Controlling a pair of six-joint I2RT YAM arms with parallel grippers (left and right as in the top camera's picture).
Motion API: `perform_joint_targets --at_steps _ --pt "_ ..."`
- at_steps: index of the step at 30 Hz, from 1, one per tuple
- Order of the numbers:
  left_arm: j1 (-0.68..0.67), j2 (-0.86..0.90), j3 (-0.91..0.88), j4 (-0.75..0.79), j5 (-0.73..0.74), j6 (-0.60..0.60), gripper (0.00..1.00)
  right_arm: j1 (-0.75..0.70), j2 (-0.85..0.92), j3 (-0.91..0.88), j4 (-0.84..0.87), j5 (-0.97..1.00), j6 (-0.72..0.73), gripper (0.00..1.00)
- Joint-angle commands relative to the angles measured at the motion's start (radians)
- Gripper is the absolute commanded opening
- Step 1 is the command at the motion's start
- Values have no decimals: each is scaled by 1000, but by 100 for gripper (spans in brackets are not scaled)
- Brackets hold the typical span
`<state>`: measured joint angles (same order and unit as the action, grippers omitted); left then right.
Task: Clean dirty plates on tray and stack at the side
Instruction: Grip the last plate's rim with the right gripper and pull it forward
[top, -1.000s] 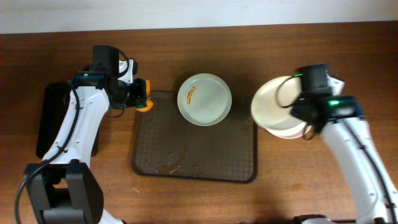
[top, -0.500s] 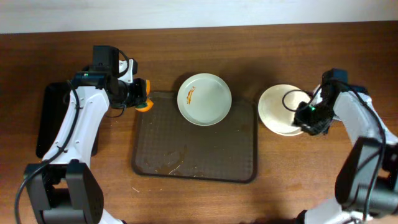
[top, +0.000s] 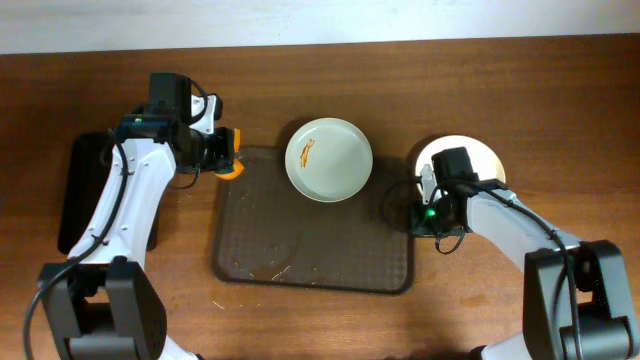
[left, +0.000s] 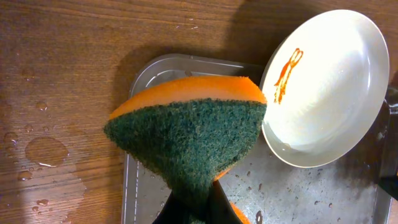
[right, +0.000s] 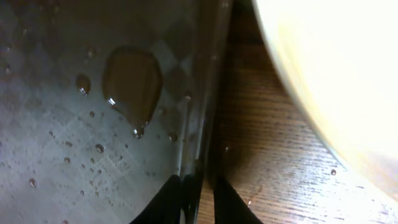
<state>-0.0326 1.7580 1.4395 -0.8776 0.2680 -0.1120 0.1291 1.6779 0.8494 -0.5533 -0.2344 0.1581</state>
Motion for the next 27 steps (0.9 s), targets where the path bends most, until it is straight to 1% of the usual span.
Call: perform_joint_targets --at_steps 1,2,5,7,8,9,10,11,12,13,14,15,17,19,20,21,22,23,24,26,27 --pt "-5 0 20 2 -3 17 0 32 17 -47 39 44 -30 8" --pt "-5 0 20 2 -3 17 0 48 17 -47 91 45 -39 4" --pt "-5 0 20 2 -3 17 0 54 17 -46 178 52 -47 4" --pt "-5 0 20 2 -3 17 0 54 17 -46 178 71 -50 4" --pt "-5 0 20 2 -3 17 0 54 17 -45 176 65 -45 7" --pt "-5 0 20 2 -3 17 0 54 17 39 62 14 -27 41" --pt "-5 0 20 2 -3 17 0 56 17 146 -43 -40 8 42" --pt "-5 0 20 1 -3 17 0 69 17 235 -110 -61 35 42" --pt "-5 0 20 1 -3 17 0 86 17 298 -133 -61 72 42" --pt "-5 0 20 1 -3 17 0 120 17 347 -100 -54 137 44" --pt "-5 0 20 2 -3 17 0 148 17 351 -40 -21 205 49" --pt "-5 0 20 1 -3 17 0 180 30 350 10 44 272 51" --pt "-5 0 20 2 -3 17 0 240 93 350 83 117 386 51" --pt "-5 0 20 1 -3 17 0 273 174 350 123 143 522 49" --pt "-5 0 20 1 -3 17 0 283 229 350 138 142 592 44" --pt "-5 0 20 2 -3 17 0 286 268 350 141 142 639 35" --pt "-5 0 20 1 -3 17 0 286 308 350 141 138 674 32" --pt "-5 0 20 1 -3 17 0 286 330 350 139 133 674 29" --pt "-5 0 20 1 -3 17 0 290 339 350 138 122 674 22" --pt "-5 0 20 2 -3 17 0 301 338 350 138 84 666 4" --pt "-5 0 20 2 -3 17 0 306 338 350 117 62 665 4"
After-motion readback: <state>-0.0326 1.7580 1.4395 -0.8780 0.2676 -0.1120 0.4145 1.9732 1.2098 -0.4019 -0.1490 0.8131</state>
